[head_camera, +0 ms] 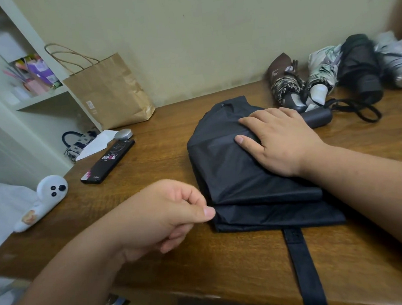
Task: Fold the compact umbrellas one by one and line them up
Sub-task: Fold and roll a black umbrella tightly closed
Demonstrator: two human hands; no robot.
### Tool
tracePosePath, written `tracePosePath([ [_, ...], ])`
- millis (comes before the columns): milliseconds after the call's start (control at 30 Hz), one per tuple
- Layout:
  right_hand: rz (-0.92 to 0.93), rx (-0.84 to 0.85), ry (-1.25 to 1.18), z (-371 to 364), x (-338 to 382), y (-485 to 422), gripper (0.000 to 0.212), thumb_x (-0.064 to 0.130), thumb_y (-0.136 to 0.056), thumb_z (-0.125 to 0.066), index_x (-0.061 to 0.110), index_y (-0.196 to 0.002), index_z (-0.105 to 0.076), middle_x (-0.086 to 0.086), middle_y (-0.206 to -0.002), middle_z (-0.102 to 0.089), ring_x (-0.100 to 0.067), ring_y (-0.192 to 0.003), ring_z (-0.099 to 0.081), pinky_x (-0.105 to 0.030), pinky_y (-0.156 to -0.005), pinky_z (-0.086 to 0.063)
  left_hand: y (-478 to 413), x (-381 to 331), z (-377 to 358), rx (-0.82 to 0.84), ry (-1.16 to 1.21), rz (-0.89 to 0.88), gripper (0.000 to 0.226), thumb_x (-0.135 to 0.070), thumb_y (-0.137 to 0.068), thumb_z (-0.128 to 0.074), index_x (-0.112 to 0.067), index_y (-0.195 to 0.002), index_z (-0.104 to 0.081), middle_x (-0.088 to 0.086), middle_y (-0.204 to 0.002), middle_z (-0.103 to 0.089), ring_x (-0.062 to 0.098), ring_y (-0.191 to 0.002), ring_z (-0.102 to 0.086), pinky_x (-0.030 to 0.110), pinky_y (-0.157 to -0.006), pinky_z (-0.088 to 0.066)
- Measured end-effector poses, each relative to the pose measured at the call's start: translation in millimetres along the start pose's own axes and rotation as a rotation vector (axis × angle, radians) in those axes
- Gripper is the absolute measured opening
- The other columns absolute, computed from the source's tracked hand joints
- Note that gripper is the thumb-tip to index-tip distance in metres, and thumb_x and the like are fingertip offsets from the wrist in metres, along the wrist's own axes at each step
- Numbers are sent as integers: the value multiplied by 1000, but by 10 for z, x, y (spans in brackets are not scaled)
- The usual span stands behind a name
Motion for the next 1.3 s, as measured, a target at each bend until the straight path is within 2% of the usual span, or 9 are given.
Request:
tracePosePath([
  [167, -5, 16, 1, 30, 13, 20, 84, 80, -88, -12, 29, -144, -48, 5, -140, -55, -20, -137, -44, -46, -119, -24, -161, -496, 66, -738, -665, -665, 29, -49, -95, -60, -24, -82, -64, -9, -72, -62, 10, -72, -57, 35, -70, -50],
  [233, 3, 22, -2, 52, 31, 24, 87, 82, -85, -12, 29, -143, -49, 4, -140, -55, -21, -136, -44, -46, -118, -25, -449, -607, 68, -567, -887, -766, 39, -59, -91, -59, -27, -109, -68, -6, -118, -65, 18, -117, -56, 44, -103, -45],
  [333, -1, 17, -15, 77, 38, 37, 84, 83, -85, -15, 31, -141, -50, 5, -138, -55, -20, -136, -45, -47, -118, -24, -813, -563, 150, -184, -1136, -462, 89, -81, -80, -59, -42, -155, -33, -5, -169, -18, 19, -157, -8, 48, -128, -9],
  [533, 41, 40, -20, 51, 1, 42, 89, 85, -84, -16, 31, -149, -44, 7, -146, -48, -18, -143, -37, -50, -122, -19, -961, -252, 303, 48, -1102, -306, 119, -86, -64, -58, -57, -154, 14, -20, -168, 19, 9, -155, 17, 39, -124, 2],
  [767, 88, 14, -22, 37, -28, 33, 86, 81, -85, -23, 26, -146, -48, 2, -146, -49, -22, -142, -40, -56, -120, -22, -1110, -500, 309, -230, -925, -653, 80, -86, -85, -33, -27, -135, -54, -5, -141, -53, 12, -134, -47, 45, -114, -38],
  [933, 56, -1, -89, 44, -61, 42, 89, 82, -81, -33, 21, -143, -50, 4, -153, -44, -16, -147, -33, -51, -125, -14, -1218, -272, 2, -151, -979, -604, 103, -85, -85, -25, -26, -165, 0, -6, -173, 5, 7, -158, 3, 36, -129, -6],
  [1067, 82, -43, -167, 284, -72, 56, 81, 72, -81, -53, 20, -143, -53, -1, -155, -42, -18, -150, -30, -54, -124, -16, -1197, -274, 26, -137, -948, -578, 86, -80, -87, -9, -40, -162, 3, -12, -171, 14, 3, -155, 14, 30, -128, 4],
  [1200, -120, -50, -181, 899, 6, 94, 40, 53, -89, -66, 21, -113, -69, 3, -112, -66, -12, -106, -61, -37, -93, -51, -1205, -274, 2, -100, -1048, -559, 72, -80, -85, -2, -60, -153, 10, -16, -167, 26, 7, -154, 21, 28, -124, 11],
  [1300, -428, 221, -365, 1235, 16, 312, 30, 52, -86, -69, 22, -93, -71, 2, -78, -74, -7, -66, -66, -28, -59, -50, -1189, -288, -8, -80, -1064, -560, 66, -80, -84, 2, -69, -148, 8, -17, -165, 30, 10, -154, 23, 29, -122, 13],
])
Point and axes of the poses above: each hand's wrist, its own y-axis away from the middle knuckle, its own z-axis out of the back of the hand, x = y × z, the point moved 2 cm from there along -y, towards the middle knuckle
